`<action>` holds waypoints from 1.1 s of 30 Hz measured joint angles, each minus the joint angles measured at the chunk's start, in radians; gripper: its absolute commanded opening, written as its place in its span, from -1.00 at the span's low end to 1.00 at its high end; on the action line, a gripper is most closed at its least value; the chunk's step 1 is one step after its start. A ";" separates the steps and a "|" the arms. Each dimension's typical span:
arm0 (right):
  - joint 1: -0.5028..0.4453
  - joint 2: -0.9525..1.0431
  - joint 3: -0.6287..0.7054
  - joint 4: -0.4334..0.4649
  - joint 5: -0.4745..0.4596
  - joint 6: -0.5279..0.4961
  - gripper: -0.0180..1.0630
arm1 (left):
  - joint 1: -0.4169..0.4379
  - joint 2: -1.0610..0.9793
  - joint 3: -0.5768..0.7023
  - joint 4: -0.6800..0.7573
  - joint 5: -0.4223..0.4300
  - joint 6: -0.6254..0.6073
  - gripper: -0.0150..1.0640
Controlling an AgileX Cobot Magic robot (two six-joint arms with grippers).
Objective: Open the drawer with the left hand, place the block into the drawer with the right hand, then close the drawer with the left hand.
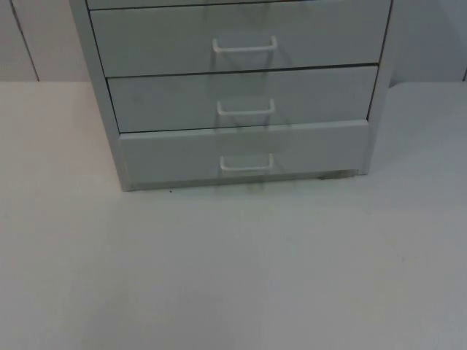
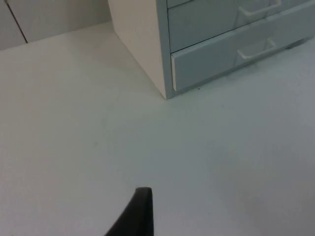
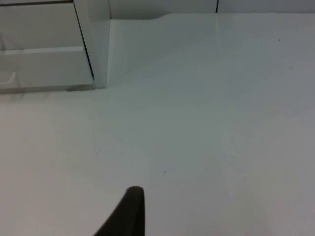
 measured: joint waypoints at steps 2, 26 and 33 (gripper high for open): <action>0.000 0.000 0.000 0.000 0.000 0.000 0.98 | 0.001 0.000 0.000 0.000 0.000 0.000 0.97; 0.000 0.000 0.000 0.000 0.000 0.005 0.98 | 0.325 0.000 0.000 0.002 0.000 0.000 0.97; 0.000 0.000 0.000 0.000 0.000 0.005 0.98 | 0.376 0.000 0.000 0.004 0.000 0.000 0.97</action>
